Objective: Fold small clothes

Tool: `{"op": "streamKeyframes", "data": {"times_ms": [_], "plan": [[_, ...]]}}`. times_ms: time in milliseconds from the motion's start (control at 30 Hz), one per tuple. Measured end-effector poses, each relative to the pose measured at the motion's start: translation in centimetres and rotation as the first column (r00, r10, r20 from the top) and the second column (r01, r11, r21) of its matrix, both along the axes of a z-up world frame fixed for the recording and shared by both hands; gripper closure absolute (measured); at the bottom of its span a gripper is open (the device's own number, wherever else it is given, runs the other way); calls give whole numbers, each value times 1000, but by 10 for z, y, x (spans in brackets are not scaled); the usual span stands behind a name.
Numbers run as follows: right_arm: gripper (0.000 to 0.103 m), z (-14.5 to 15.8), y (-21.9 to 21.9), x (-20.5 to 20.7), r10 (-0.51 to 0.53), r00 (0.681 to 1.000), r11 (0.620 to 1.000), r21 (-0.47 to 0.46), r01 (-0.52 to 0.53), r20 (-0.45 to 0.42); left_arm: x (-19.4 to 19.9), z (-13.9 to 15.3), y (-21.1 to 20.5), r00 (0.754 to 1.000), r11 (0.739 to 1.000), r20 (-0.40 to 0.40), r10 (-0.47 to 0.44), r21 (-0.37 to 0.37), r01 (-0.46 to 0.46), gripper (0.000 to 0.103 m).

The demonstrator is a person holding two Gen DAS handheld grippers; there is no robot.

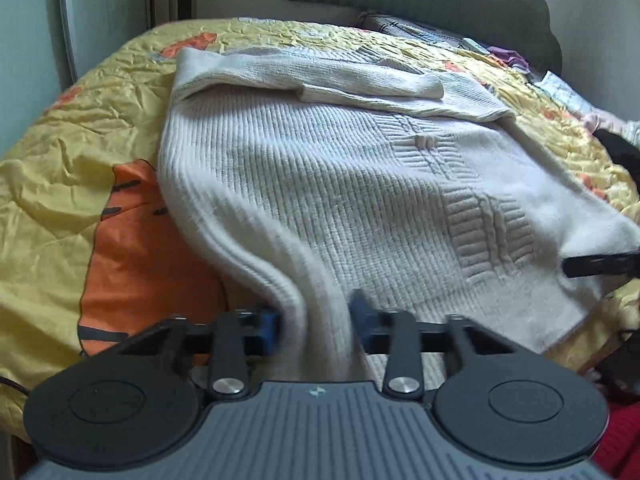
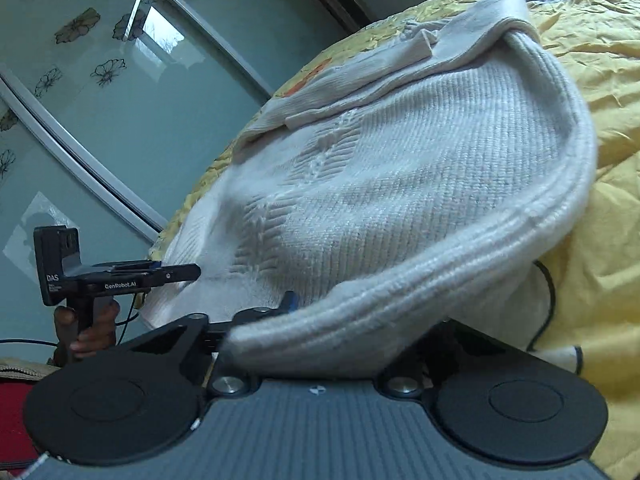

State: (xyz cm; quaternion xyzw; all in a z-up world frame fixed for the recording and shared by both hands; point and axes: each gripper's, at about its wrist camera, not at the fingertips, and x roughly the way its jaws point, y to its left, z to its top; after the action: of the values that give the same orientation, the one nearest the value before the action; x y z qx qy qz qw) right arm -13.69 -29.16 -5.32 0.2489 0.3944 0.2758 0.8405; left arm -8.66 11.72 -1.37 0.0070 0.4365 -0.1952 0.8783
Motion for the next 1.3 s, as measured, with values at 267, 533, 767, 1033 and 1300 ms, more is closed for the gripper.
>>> {"op": "streamKeyframes", "data": {"times_ms": [267,533,767,1033,1300], "plan": [[88,32,-6,7,8,996,1000,16,-9,89,6,27,-3,995,998,92,32,-62,-27,81],[89,82,-14,41,-57,962,998,30,51,269,33,64,-18,961,991,252,116,-97,-94,81],[89,88,-11,85,-133,945,990,0,140,300,61,87,-14,923,976,325,204,-139,-167,81],[89,88,-9,129,-188,917,977,-32,213,351,98,93,-15,898,960,340,280,-126,-252,81],[89,84,-9,168,-212,911,970,-34,239,355,129,97,-18,894,955,338,295,-125,-268,81]]}}
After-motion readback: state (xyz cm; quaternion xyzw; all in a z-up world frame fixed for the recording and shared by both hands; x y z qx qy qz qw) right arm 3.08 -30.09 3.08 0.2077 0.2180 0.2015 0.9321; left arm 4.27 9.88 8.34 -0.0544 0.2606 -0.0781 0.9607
